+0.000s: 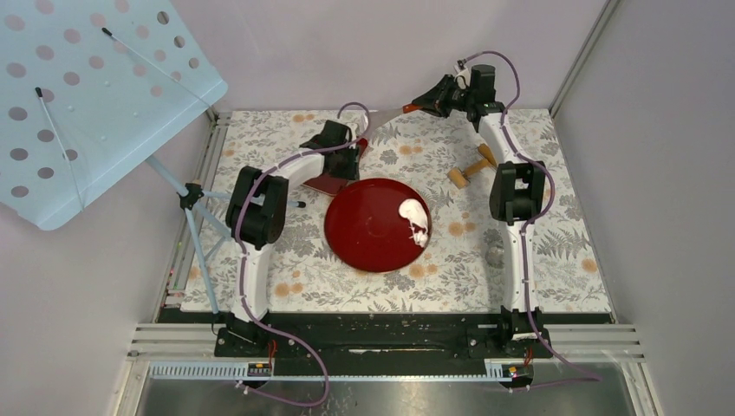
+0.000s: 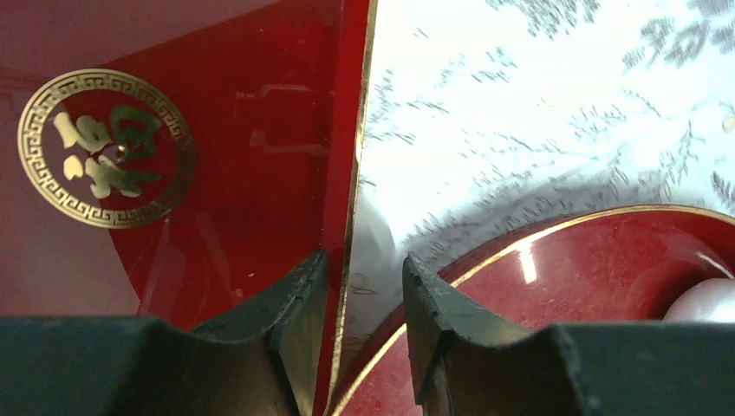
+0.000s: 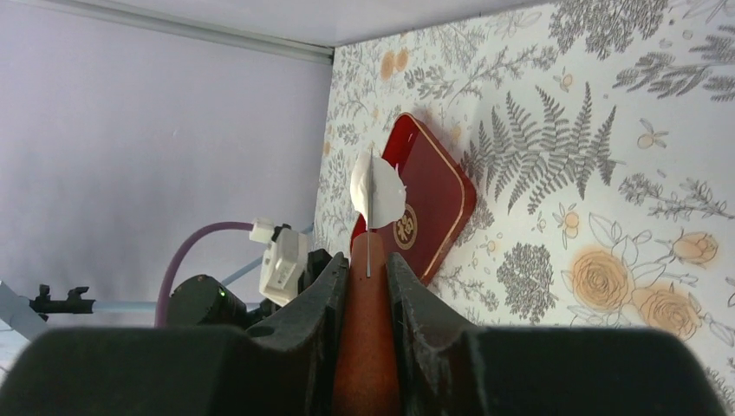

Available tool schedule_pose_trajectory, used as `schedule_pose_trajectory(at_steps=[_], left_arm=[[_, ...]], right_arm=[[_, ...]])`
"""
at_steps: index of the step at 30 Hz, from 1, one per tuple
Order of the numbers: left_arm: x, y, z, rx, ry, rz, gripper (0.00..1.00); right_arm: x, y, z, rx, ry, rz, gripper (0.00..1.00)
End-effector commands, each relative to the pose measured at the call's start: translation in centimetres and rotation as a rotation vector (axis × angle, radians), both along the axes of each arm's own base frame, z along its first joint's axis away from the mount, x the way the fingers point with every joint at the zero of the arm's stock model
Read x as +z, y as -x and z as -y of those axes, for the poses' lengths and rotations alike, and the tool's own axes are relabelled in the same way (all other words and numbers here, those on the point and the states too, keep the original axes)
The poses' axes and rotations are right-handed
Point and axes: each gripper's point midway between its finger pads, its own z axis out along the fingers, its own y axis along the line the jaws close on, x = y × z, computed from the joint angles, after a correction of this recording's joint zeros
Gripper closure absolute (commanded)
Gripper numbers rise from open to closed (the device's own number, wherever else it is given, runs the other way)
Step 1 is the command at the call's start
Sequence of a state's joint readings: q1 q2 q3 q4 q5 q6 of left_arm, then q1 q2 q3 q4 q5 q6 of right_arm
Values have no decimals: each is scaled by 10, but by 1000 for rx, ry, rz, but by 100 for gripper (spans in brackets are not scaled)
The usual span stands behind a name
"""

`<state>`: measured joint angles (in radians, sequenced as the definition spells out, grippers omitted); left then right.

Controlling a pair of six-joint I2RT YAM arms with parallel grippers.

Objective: Roll out the dumpling wrappers from the dough

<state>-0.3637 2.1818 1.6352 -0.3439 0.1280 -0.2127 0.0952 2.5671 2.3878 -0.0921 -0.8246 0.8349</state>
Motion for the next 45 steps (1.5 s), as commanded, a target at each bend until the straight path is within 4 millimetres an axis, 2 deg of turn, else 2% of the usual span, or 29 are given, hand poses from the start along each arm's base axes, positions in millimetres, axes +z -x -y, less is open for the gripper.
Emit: schedule_pose_trajectory(at_steps=[1,6,9,10,12,16,20,25,29,33,38,45], left_arm=[[4,27,33,-124,45,-22,64],[1,48,50,-185,82,-59,68],[9,57,58,-216,79,-42,67],[14,56,59,-217,80,-24,63],[28,50,57,-201,76,19,46],[68,32,46,-164,105,99,23],[103,21,33,-147,163,137,11],[127,19,11,-130,189,181,8],[126,13,-19,-51,153,194,8],[119,9,-41,11,121,187,8],[115,9,-47,23,114,179,8],[112,10,-48,28,111,174,8]], right_arm=[[73,24,-6,59,-32,118,100],[75,32,-6,63,-27,109,100],[70,38,-7,65,-26,85,100],[67,41,-8,67,-25,78,100],[60,47,-10,76,-20,61,100],[46,62,-24,112,-13,36,100],[39,76,-47,163,-18,21,100],[30,80,-70,195,-34,-15,100],[14,83,-81,206,-27,-47,100],[-12,80,-79,182,5,-84,100],[-42,69,-75,170,72,-98,100],[-65,56,-74,162,109,-120,100]])
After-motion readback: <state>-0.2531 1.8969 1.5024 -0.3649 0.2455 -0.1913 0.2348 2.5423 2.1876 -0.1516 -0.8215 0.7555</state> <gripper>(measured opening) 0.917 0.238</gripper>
